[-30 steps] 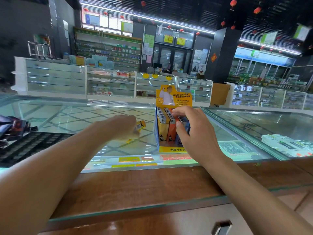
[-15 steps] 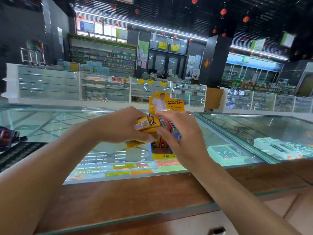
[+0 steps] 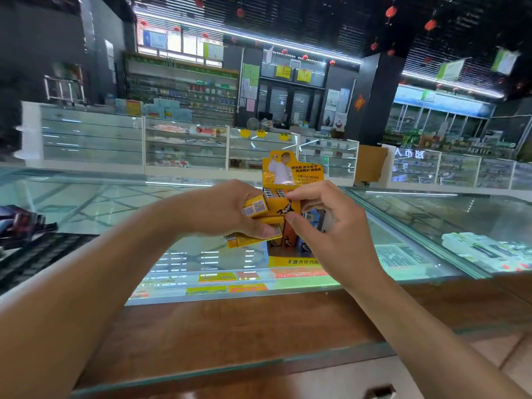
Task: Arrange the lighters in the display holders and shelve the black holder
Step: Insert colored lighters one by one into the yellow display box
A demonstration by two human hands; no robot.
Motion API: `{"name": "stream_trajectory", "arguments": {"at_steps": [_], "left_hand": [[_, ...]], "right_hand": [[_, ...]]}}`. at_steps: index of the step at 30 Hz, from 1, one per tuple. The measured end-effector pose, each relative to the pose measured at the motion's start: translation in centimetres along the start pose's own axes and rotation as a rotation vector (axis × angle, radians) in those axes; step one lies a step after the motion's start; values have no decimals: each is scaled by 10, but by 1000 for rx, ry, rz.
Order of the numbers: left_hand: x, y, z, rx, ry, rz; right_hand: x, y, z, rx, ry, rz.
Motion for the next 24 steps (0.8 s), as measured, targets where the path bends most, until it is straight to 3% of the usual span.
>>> {"name": "stream_trajectory", "arguments": {"at_steps": [3, 7, 10, 13, 19, 24], "left_hand": [[7, -3, 0, -4, 58, -25], [0, 0, 0, -24, 40, 5], [2, -2, 2, -11, 75, 10], [12, -9, 4, 13, 153, -131], [11, -20, 13, 52, 253, -434], [9, -33, 16, 71, 305, -613]], "right_hand": [[3, 7, -2, -71, -15, -22], [-1, 6, -3, -27, -97, -152], [7, 6, 0, 8, -36, -245], [24, 17, 0, -61, 83, -212], [41, 56, -13, -404, 248, -1], [38, 59, -15, -381, 199, -6]]}}
Point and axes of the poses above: each hand's wrist, its own z-axis towards the middle knuckle, its own x-axis out of the back of the hand, y = z × x, the point moved 7 cm from there along z, towards the middle knuckle, and after that the axes turned 14 degrees about x, right-handed, at the moved point
